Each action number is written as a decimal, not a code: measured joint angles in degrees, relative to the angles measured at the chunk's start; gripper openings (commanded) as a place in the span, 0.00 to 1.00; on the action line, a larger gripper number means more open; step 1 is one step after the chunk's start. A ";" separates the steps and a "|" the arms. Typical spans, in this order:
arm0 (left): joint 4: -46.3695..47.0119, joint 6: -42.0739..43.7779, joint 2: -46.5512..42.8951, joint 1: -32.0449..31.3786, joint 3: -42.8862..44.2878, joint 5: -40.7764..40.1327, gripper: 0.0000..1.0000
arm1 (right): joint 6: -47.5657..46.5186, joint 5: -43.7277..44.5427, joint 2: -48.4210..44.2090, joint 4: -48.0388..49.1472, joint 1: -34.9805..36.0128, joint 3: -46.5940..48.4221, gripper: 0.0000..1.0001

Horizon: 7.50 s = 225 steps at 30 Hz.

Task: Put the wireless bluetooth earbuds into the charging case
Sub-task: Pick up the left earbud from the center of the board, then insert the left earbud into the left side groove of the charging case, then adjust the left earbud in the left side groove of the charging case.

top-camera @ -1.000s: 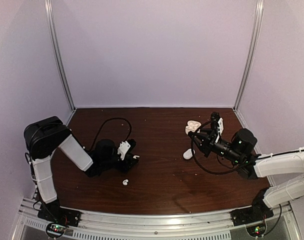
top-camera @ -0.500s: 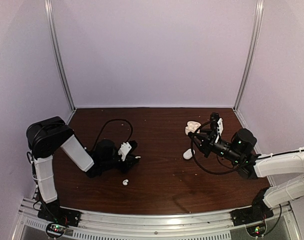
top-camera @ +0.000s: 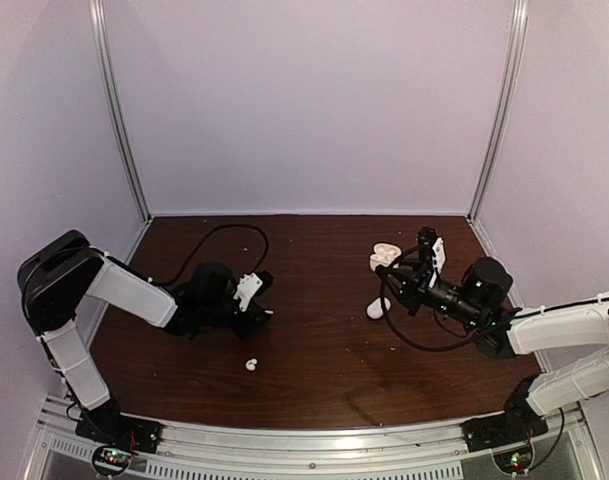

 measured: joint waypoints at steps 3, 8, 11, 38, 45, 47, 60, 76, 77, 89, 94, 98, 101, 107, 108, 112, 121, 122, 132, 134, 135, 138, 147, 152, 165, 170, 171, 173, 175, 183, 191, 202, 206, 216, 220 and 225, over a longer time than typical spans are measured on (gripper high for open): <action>-8.46 -1.68 -5.51 -0.24 2.47 0.04 0.15 | -2.21 -0.37 0.76 0.57 0.00 -0.04 0.00; -22.47 -2.54 -12.66 -0.50 9.66 3.19 0.15 | -7.65 -1.29 2.19 3.13 0.50 -0.59 0.00; -29.83 -2.05 -15.52 -1.07 14.03 5.73 0.14 | -11.34 -1.51 3.32 5.07 1.27 -1.46 0.00; -54.84 0.37 -12.02 -13.62 40.02 12.15 0.14 | -34.99 14.88 9.57 4.28 16.81 0.13 0.00; -55.34 0.37 -10.01 -14.51 41.35 11.69 0.14 | -36.04 18.51 10.97 2.99 18.84 1.84 0.00; -55.47 0.35 -9.49 -14.53 41.40 11.61 0.14 | -36.24 19.06 11.21 2.89 19.23 2.19 0.00; -55.89 0.35 -7.21 -14.53 43.34 11.21 0.14 | -36.41 20.63 12.76 2.69 21.29 2.89 0.00; -56.30 0.33 -5.25 -14.58 44.28 11.19 0.11 | -36.39 20.94 13.73 3.13 21.44 2.91 0.00; -56.30 0.31 -5.25 -14.58 44.28 11.34 0.11 | -36.37 21.03 13.84 3.26 21.44 2.91 0.00; -56.33 0.31 -5.25 -15.30 44.17 11.76 0.11 | -35.50 22.01 13.99 4.83 21.38 2.91 0.00; -56.35 0.20 -5.11 -15.50 44.17 11.06 0.11 | -35.50 21.97 13.99 4.81 21.38 2.91 0.00; -57.00 0.02 -4.17 -15.63 44.63 10.08 0.11 | -35.54 21.99 13.99 3.85 21.31 2.91 0.00; -57.35 0.02 -3.87 -15.78 44.83 9.20 0.11 | -35.54 21.99 13.99 3.13 21.27 2.91 0.00; -57.77 -0.02 -3.85 -15.98 45.18 7.19 0.10 | -35.54 21.99 13.99 2.97 21.27 2.91 0.00; -57.81 -0.02 -3.85 -15.96 45.18 6.91 0.10 | -35.54 21.94 13.99 3.02 21.27 2.91 0.00; -57.90 -0.04 -3.85 -15.98 45.24 6.29 0.10 | -35.56 21.94 13.99 2.95 21.27 2.91 0.00; -60.13 0.00 -3.04 -15.98 47.21 6.21 0.11 | -35.60 21.97 13.99 2.95 21.27 3.04 0.00; -60.46 0.00 -2.82 -15.98 47.63 6.27 0.11 | -35.69 22.01 13.99 2.93 21.27 3.15 0.00; -62.88 -0.11 -0.90 -15.96 50.07 6.36 0.12 | -36.46 22.34 13.99 2.01 21.16 3.21 0.00; -63.73 -0.42 -0.17 -15.98 50.99 6.34 0.13 | -36.48 22.40 14.01 1.70 21.14 3.21 0.00; -64.24 -0.63 0.28 -15.96 51.58 6.25 0.13 | -36.52 22.49 14.12 1.62 21.09 3.23 0.00; -65.53 -1.51 1.49 -15.96 52.98 6.12 0.13 | -36.59 23.23 14.86 1.29 21.05 3.65 0.00; -67.30 -6.32 3.39 -15.80 54.84 6.32 0.15 | -36.57 24.37 17.31 3.06 21.42 3.98 0.00; -67.49 -9.35 4.33 -15.72 56.30 6.73 0.17 | -36.89 26.14 17.77 4.55 21.77 3.98 0.00; -67.41 -11.78 4.50 -15.50 57.27 8.57 0.32 | -36.85 26.08 17.84 8.96 22.05 3.08 0.00; -67.49 -11.72 4.50 -15.45 57.35 8.70 0.38 | -36.83 25.92 17.84 10.14 22.10 2.64 0.00; -67.49 -11.72 4.50 -15.41 57.35 8.70 0.39 | -36.81 25.92 17.84 10.40 22.10 2.60 0.00; -67.49 -11.61 4.42 -15.32 57.35 8.74 0.41 | -36.72 25.92 17.84 10.84 22.10 2.45 0.00; -67.49 -11.45 4.28 -15.32 57.35 8.79 0.42 | -36.50 25.92 17.84 11.10 22.10 2.43 0.00; -67.76 -11.02 3.32 -15.32 57.35 9.18 0.45 | -35.93 25.90 18.53 13.90 22.08 2.45 0.00; -68.63 -10.38 3.10 -15.32 57.35 9.42 0.50 | -35.36 25.90 19.74 15.32 22.08 2.86 0.00; -69.24 -9.79 0.37 -15.34 57.35 8.92 0.54 | -34.67 25.42 21.38 16.44 22.08 3.89 0.00; -69.16 -8.98 -2.25 -15.34 57.29 7.32 0.58 | -33.48 24.61 21.38 16.48 21.62 3.87 0.00; -59.76 -6.80 -13.22 -15.32 49.29 2.56 0.97 | -29.16 18.12 19.19 15.76 20.28 3.52 0.00; -49.77 -6.32 -21.33 -15.32 37.88 0.42 0.98 | -26.05 13.25 15.21 14.86 19.19 2.84 0.00; -36.44 -5.64 -32.89 -15.32 23.32 -1.38 0.98 | -21.99 5.84 9.55 12.26 18.12 2.64 0.00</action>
